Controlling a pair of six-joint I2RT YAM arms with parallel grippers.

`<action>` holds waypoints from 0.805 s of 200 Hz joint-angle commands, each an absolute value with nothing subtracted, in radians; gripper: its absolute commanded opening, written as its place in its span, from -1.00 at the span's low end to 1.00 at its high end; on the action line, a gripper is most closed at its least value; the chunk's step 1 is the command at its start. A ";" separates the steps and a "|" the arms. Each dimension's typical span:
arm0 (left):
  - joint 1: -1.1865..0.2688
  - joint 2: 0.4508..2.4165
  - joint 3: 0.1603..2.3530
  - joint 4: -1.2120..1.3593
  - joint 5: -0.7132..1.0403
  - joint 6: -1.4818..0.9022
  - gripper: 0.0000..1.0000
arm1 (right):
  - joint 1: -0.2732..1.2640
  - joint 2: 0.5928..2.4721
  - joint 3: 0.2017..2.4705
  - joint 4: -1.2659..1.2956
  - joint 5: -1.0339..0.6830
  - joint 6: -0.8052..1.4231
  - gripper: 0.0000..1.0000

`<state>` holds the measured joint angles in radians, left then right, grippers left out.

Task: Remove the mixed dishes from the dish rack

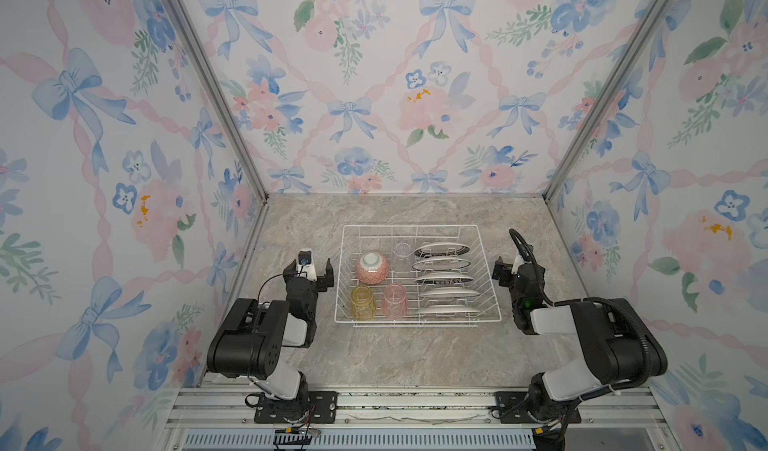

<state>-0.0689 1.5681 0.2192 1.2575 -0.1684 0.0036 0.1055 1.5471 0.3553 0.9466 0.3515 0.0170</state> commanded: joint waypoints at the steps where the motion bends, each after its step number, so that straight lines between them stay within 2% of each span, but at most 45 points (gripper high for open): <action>1: -0.069 1.575 0.228 1.253 -0.172 0.000 0.96 | 0.097 1.555 0.370 0.961 0.346 0.021 0.94; 161: -0.066 1.574 0.227 1.249 -0.117 0.014 0.96 | 0.096 1.555 0.371 0.959 0.342 0.021 0.94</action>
<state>-0.0689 1.5681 0.2192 1.2572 -0.1333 0.0044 0.1055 1.5471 0.3553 0.9466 0.3481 0.0174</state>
